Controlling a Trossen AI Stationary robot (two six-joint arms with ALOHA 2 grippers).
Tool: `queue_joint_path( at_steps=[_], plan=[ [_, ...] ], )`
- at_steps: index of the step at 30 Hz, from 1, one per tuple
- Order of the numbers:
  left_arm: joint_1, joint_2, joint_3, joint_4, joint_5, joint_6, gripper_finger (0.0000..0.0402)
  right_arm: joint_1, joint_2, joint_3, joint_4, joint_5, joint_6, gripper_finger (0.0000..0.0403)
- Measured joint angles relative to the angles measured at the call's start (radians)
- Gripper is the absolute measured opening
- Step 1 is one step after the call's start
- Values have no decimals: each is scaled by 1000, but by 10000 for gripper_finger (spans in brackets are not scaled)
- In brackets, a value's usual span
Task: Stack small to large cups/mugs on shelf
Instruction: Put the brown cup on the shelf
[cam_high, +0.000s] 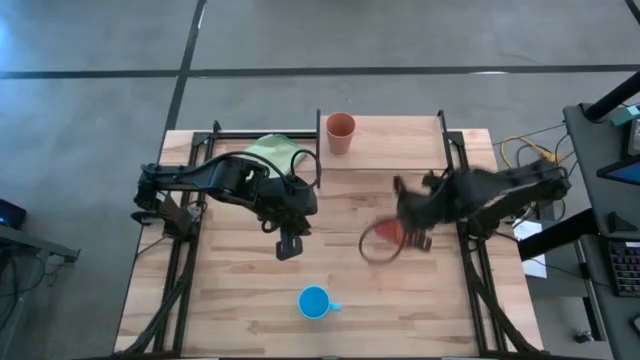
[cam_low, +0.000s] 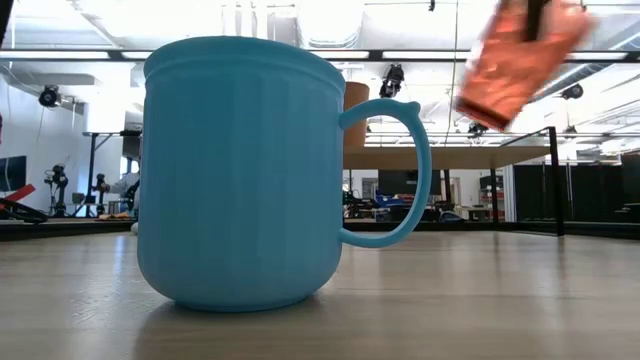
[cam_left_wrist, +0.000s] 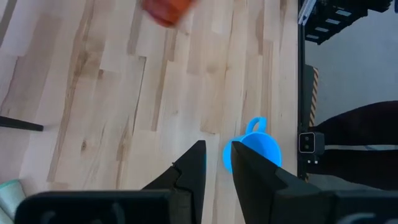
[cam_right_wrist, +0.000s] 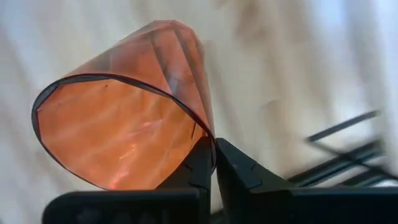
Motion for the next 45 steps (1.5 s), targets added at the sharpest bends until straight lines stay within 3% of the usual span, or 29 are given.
queue_joint_path(
  at_steps=[6, 12, 19, 24, 31, 35, 45],
  plan=[
    [3, 0, 0, 3, -105, 0, 61, -219, -84, 70, 2, 130, -103, 9],
    [53, 0, 0, 20, -328, 1, 61, -485, -93, 150, 0, 123, -243, 9],
    [195, 21, -7, 204, -342, 99, 61, -764, 28, 298, 1, -44, -423, 9],
    [284, 46, -20, 342, -318, 204, 61, -913, 153, 427, 2, -313, -514, 9],
    [395, 47, -92, 548, -316, 338, 61, -981, 258, 543, 2, -342, -568, 9],
    [448, 47, -130, 666, -306, 421, 61, -986, 266, 544, 1, -298, -565, 9],
    [527, 89, -221, 885, -156, 426, 61, -959, 266, 508, 1, -296, -492, 9]
  ],
)
